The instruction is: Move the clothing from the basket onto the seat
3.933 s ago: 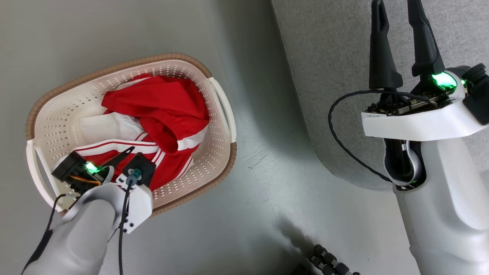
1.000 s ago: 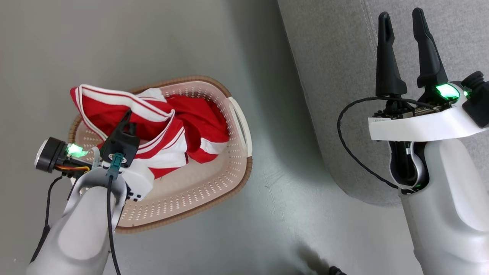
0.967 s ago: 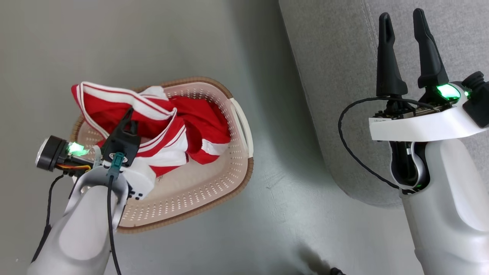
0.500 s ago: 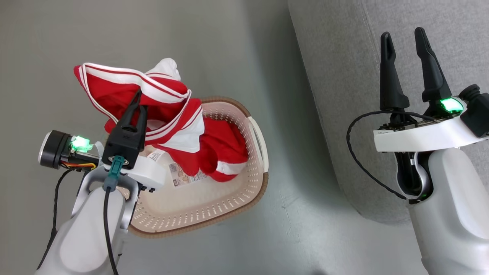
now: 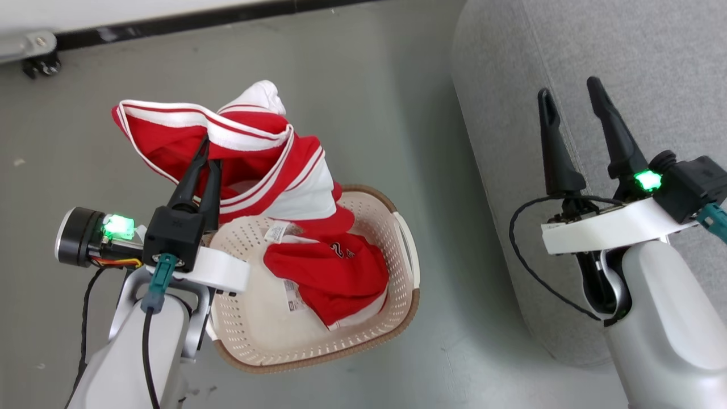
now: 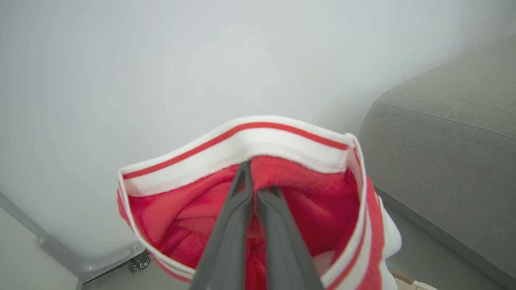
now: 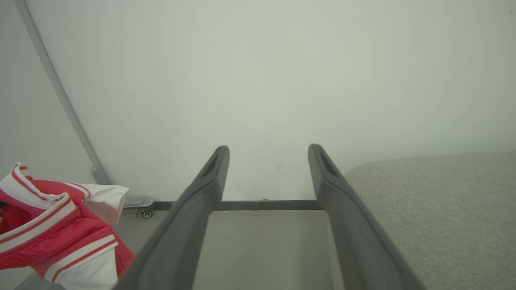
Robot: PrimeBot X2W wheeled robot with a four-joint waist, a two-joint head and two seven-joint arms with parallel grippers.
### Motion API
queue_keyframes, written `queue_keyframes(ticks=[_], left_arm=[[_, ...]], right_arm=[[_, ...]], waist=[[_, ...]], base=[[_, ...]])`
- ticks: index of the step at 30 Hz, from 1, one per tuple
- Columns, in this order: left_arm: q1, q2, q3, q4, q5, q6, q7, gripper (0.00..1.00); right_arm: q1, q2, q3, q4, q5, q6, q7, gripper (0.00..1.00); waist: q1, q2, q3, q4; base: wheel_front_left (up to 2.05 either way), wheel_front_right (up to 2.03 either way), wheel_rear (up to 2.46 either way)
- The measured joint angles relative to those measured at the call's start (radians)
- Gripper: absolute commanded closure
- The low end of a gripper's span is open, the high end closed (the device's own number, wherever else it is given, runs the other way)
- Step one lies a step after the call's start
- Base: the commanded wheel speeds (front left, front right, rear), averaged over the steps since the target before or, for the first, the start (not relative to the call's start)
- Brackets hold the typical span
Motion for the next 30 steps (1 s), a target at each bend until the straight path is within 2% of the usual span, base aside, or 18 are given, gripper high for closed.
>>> queue_keyframes(ticks=[13,17,30], left_arm=[[0.08,0.01,-0.006,-0.06,-0.007,-0.002,0.0,1.0],[0.088,0.015,-0.02,-0.08,-0.007,-0.006,0.0,1.0],[0.088,0.012,-0.078,-0.106,-0.007,-0.066,0.0,1.0]], right_arm=[[0.071,-0.036,0.083,0.05,-0.007,0.0,0.004,0.0],[0.088,-0.054,0.137,0.055,-0.009,0.0,0.021,0.0],[0.143,-0.097,0.339,0.05,-0.004,0.0,0.087,0.0]], waist=[[0.0,0.0,-0.146,0.051],[-0.0001,0.0,-0.189,0.065],[-0.0001,0.0,-0.316,0.104]], base=[[0.0,0.0,0.0],[0.0,0.0,0.0],[0.0,0.0,0.0]])
